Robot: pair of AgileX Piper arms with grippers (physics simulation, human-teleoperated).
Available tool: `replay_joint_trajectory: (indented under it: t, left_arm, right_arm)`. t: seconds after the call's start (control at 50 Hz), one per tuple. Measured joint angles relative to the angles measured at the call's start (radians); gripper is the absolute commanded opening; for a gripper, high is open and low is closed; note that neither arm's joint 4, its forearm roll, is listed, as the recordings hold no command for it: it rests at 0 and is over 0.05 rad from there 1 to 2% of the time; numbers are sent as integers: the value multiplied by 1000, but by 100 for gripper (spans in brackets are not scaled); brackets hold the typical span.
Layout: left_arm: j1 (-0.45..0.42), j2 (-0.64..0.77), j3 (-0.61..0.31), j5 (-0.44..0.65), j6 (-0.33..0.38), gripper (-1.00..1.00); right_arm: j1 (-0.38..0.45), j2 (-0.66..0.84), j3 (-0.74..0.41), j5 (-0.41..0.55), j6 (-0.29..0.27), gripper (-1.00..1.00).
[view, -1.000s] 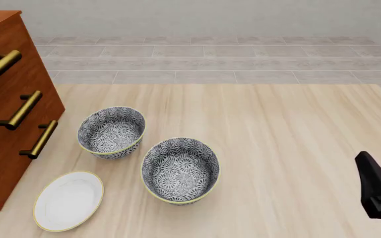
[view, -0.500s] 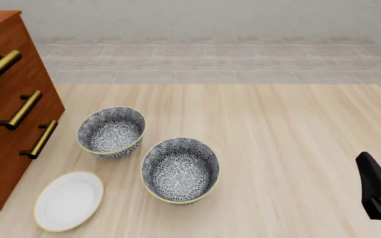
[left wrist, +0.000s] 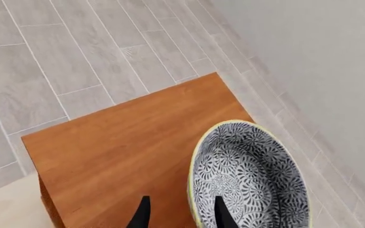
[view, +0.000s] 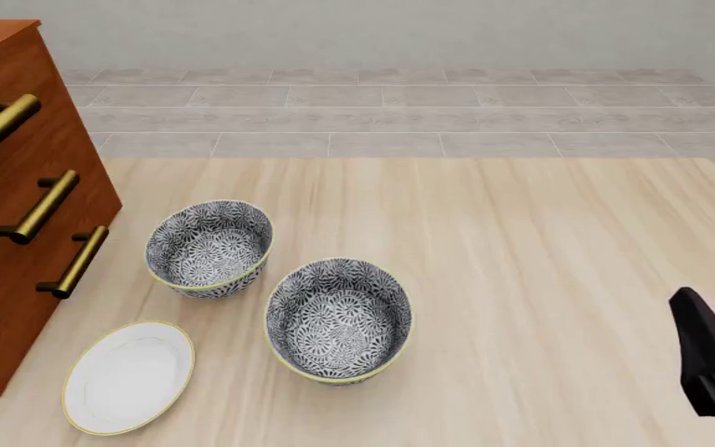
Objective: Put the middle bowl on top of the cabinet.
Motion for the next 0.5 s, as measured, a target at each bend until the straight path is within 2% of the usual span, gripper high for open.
replay_joint_trajectory:
  t: [0.5]
  left_arm:
    - [-18,-49,-60,42,-3,100]
  right_arm:
    - [0,-14,-9,17,1,100]
